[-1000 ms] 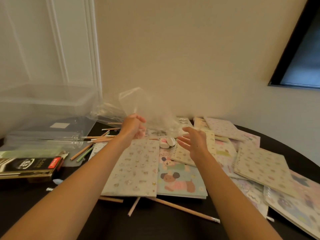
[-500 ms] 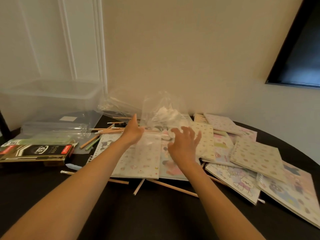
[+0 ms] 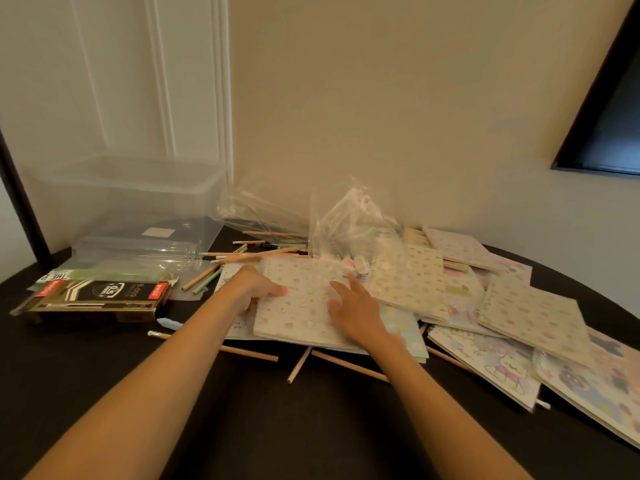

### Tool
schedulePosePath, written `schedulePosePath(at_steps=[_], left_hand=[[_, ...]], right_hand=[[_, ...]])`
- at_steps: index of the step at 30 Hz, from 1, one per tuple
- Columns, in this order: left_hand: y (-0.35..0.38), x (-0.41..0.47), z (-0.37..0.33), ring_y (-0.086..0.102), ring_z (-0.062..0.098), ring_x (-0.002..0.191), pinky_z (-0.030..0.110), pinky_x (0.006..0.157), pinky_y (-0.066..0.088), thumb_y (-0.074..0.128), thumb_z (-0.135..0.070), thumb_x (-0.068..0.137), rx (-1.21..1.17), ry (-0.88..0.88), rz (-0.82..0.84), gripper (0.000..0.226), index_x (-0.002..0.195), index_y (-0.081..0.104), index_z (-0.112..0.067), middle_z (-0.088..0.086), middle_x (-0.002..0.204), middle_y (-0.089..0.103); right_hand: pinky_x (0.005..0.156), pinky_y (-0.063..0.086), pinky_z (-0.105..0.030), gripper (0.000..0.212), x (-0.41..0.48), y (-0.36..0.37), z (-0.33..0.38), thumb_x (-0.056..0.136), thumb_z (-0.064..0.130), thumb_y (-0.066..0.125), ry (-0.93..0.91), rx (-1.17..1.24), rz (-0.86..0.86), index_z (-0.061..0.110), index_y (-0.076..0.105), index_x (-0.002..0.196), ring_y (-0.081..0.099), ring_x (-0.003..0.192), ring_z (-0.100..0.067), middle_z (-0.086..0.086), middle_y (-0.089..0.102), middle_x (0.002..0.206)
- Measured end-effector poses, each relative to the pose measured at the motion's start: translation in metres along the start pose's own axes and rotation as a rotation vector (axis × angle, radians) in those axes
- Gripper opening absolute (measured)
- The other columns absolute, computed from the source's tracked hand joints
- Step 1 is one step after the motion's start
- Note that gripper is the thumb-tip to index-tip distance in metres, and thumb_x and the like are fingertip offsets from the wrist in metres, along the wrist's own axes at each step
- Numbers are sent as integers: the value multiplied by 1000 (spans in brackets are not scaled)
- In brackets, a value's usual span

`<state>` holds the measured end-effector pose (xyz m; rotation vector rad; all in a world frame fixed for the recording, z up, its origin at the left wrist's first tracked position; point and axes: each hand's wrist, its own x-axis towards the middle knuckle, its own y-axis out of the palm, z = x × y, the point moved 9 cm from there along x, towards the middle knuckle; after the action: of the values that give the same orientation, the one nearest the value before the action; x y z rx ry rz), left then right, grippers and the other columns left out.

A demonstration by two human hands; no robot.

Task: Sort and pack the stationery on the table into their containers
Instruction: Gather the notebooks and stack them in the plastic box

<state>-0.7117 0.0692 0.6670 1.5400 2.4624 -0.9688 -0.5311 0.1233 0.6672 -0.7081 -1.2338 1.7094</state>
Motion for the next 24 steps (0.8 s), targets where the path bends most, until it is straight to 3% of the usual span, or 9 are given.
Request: schedulePosePath(at_steps=[3, 7, 9, 11, 15, 17, 21, 24], left_hand=[[-1, -2, -15, 55, 29, 111, 40, 92, 46, 65, -9, 85, -42, 23, 58, 38, 120, 53, -2, 12, 119, 59], [-11, -10, -46, 54, 29, 108, 41, 93, 45, 58, -12, 91, 88, 91, 76, 44, 131, 43, -5, 13, 124, 55], [-16, -17, -67, 56, 24, 87, 31, 75, 46, 53, -16, 94, 322, 172, 40, 41, 132, 41, -6, 13, 109, 57], [-20, -29, -87, 47, 18, 66, 24, 58, 37, 47, -18, 97, 543, 262, -16, 27, 121, 45, -5, 9, 85, 51], [-17, -44, -116, 47, 21, 82, 33, 73, 44, 48, -14, 96, 754, 416, -20, 30, 122, 50, 3, 15, 111, 57], [-17, -52, -125, 50, 21, 78, 30, 69, 42, 51, -13, 94, 843, 471, -57, 20, 111, 55, -3, 10, 98, 58], [-11, -68, -144, 54, 26, 106, 35, 92, 40, 54, -13, 93, 921, 588, -142, 33, 126, 53, -16, 7, 125, 57], [0, -82, -159, 55, 23, 98, 47, 109, 24, 53, -16, 93, 997, 710, -169, 13, 105, 57, -20, 1, 107, 61]], right_hand=[[112, 13, -50, 45, 4, -5, -6, 99, 26, 33, 26, 24, -32, 26, 29, 144, 14, 143, -27, -2, 2, 158], [110, 19, -52, 44, 11, -14, -15, 98, 23, 31, 47, 48, -82, 27, 33, 142, 25, 138, -29, -1, 9, 157], [110, 22, -50, 45, 15, -18, -21, 98, 23, 30, 80, 73, -89, 28, 32, 142, 28, 137, -30, -2, 11, 157], [110, 24, -48, 46, 16, -25, -27, 97, 21, 34, 108, 125, -101, 29, 33, 142, 28, 137, -29, -3, 14, 157], [111, 26, -42, 45, 18, -28, -44, 94, 18, 41, 167, 219, -60, 24, 42, 139, 27, 138, -27, -8, 23, 154], [110, 28, -39, 44, 17, -29, -52, 93, 18, 42, 182, 274, -46, 22, 45, 136, 30, 137, -26, -9, 27, 152], [102, 32, -30, 51, 11, -45, -54, 86, 5, 44, 157, 483, -49, 14, 45, 136, 35, 133, -21, -6, 37, 147], [88, 40, -27, 53, 3, -53, -43, 77, -4, 41, 119, 767, 34, 9, 52, 127, 42, 125, -22, -4, 48, 135]])
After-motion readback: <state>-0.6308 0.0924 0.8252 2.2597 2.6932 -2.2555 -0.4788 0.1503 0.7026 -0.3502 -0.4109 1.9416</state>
